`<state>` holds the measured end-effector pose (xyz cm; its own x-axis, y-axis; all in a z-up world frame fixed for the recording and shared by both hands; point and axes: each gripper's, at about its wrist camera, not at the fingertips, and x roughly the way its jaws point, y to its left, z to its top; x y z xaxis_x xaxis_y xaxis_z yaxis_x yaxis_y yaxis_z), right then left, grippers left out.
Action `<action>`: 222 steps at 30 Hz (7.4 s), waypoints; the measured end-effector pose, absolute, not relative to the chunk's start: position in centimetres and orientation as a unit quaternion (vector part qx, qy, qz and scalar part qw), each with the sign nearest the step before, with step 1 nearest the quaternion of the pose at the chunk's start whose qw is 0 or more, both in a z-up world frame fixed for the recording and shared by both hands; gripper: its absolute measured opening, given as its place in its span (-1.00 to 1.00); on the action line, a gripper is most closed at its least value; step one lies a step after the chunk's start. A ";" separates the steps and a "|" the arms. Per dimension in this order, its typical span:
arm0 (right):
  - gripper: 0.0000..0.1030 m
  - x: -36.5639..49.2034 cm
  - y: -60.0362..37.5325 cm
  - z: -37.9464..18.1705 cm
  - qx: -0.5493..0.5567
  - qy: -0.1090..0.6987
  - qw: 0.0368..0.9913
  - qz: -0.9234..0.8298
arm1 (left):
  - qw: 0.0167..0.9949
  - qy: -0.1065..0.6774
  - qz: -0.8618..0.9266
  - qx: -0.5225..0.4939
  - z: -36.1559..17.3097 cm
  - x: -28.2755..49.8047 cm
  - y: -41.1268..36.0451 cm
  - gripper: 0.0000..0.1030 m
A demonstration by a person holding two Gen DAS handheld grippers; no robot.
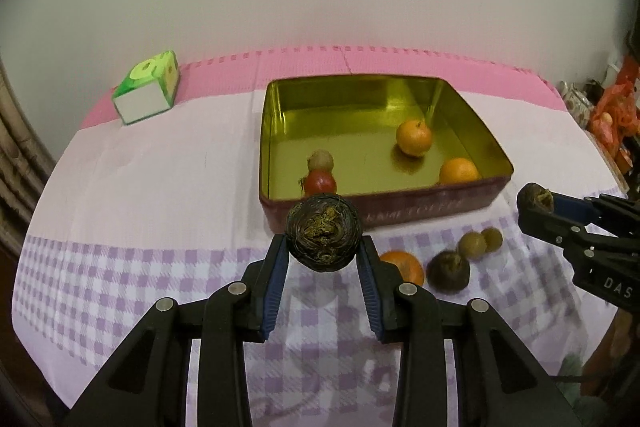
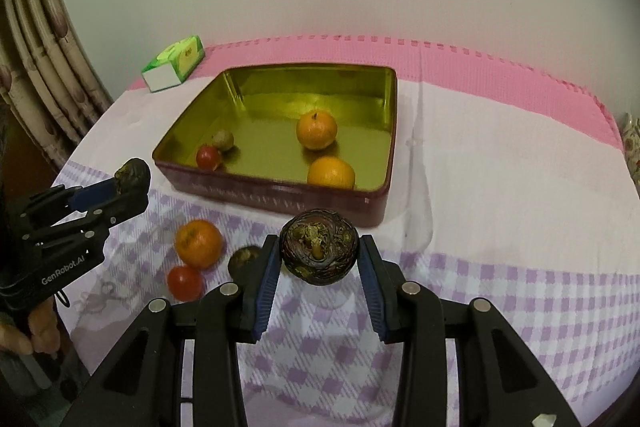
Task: Organize fruits
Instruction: 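Lift and carry both dark wrinkled fruits over the toffee tin, then open the left tool to drop its dark fruit while the right drops its own, then withdraw both tools from the tin toward the remaining tomato and dark fruit, then grasp the red tomato with the left tool while the right grasps a dark wrinkled fruit, then carry the red tomato and the dark fruit over the toffee tin with both tools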
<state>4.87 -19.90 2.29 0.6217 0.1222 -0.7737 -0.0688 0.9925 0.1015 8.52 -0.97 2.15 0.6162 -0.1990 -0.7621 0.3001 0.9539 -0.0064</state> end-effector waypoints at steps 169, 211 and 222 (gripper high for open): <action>-0.37 5.9 -14.0 -3.9 0.006 0.483 0.868 0.117 | 0.849 0.510 -0.133 0.047 -3.8 7.3 -1.3 -0.39; -0.37 3.9 -15.7 -0.5 0.015 0.458 0.881 0.113 | 0.863 0.490 -0.118 0.040 -2.3 7.3 -0.5 -0.39; -0.37 3.9 -16.5 1.4 0.020 0.441 0.890 0.112 | 0.877 0.465 -0.116 0.040 -0.1 7.4 0.0 -0.39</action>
